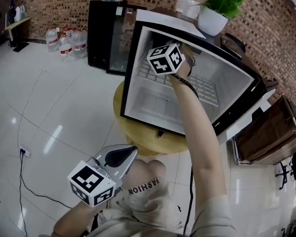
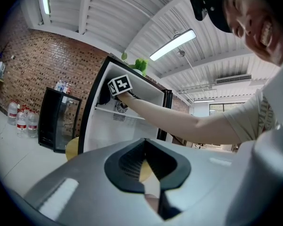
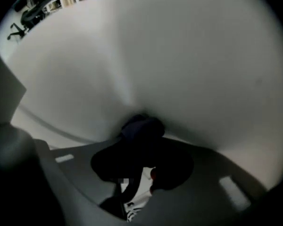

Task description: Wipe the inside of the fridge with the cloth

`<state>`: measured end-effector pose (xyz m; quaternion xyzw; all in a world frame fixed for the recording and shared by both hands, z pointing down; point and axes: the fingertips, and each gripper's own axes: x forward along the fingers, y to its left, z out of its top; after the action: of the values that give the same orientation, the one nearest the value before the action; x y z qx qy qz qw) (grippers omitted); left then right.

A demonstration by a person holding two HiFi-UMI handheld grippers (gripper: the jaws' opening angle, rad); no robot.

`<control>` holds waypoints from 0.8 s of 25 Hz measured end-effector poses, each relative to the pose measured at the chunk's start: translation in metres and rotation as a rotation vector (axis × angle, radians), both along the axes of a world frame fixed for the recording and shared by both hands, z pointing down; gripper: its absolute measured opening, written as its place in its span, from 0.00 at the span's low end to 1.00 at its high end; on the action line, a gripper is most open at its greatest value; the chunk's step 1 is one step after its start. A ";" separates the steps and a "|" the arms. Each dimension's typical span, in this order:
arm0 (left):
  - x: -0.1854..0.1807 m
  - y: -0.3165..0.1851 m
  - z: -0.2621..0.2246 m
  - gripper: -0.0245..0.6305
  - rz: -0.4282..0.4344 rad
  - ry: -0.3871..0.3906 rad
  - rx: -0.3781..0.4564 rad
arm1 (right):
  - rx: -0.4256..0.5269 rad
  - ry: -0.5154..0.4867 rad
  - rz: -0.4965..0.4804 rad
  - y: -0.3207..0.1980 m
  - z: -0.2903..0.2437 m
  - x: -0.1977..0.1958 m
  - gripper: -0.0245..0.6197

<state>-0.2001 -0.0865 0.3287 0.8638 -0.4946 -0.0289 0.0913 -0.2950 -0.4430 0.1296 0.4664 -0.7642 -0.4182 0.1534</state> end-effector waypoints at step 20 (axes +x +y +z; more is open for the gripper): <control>0.000 -0.006 -0.014 0.04 -0.006 0.004 0.036 | 0.011 0.113 -0.130 0.060 0.021 0.016 0.21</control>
<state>-0.1997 -0.0920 0.3144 0.8639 -0.4963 -0.0400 0.0765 -0.2790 -0.3831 0.1503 0.3922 -0.7807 -0.4571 0.1664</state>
